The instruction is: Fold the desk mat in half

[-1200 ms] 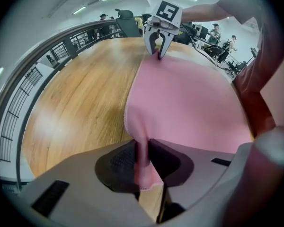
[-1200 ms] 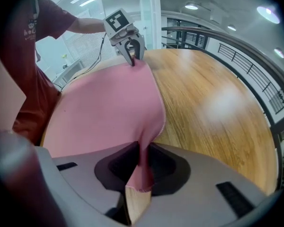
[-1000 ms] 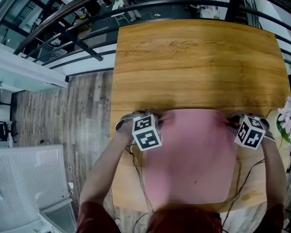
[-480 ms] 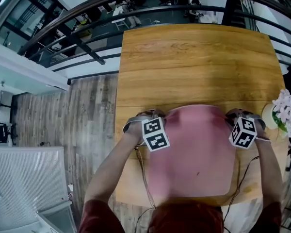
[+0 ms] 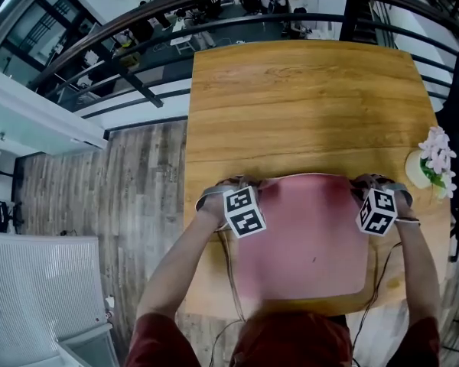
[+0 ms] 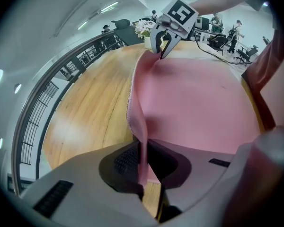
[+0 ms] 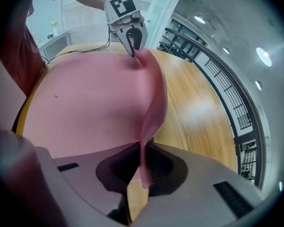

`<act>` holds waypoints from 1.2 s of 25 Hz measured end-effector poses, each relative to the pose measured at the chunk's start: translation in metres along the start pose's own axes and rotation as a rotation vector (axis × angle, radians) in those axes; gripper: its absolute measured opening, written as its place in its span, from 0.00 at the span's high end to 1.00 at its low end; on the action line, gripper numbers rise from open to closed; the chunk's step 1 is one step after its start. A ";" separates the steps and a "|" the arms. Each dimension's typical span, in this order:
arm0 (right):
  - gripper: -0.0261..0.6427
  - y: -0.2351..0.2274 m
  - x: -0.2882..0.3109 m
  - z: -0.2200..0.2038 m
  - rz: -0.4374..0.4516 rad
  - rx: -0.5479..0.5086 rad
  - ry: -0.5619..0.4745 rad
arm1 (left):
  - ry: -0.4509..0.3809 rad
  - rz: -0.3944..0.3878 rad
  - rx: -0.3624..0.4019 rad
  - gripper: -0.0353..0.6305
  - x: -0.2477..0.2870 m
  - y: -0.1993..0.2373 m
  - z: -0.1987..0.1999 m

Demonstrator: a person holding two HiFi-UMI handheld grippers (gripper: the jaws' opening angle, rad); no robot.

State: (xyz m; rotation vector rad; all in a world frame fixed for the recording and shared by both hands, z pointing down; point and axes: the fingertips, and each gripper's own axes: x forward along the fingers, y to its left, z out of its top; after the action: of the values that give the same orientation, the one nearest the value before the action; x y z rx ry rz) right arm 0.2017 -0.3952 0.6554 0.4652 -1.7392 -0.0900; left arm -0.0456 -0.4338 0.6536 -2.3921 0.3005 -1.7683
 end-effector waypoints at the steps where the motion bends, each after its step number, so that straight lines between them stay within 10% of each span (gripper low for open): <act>1: 0.89 0.006 -0.001 -0.001 0.002 -0.004 0.007 | 0.003 -0.007 0.001 0.86 -0.002 -0.004 -0.002; 30: 0.89 0.144 -0.027 -0.037 0.001 -0.096 0.054 | 0.119 -0.049 0.009 0.86 -0.021 -0.158 -0.025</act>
State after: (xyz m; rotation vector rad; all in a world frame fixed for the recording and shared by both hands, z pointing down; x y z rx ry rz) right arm 0.2038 -0.2467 0.6837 0.3932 -1.6740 -0.1586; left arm -0.0647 -0.2757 0.6794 -2.3123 0.2488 -1.9330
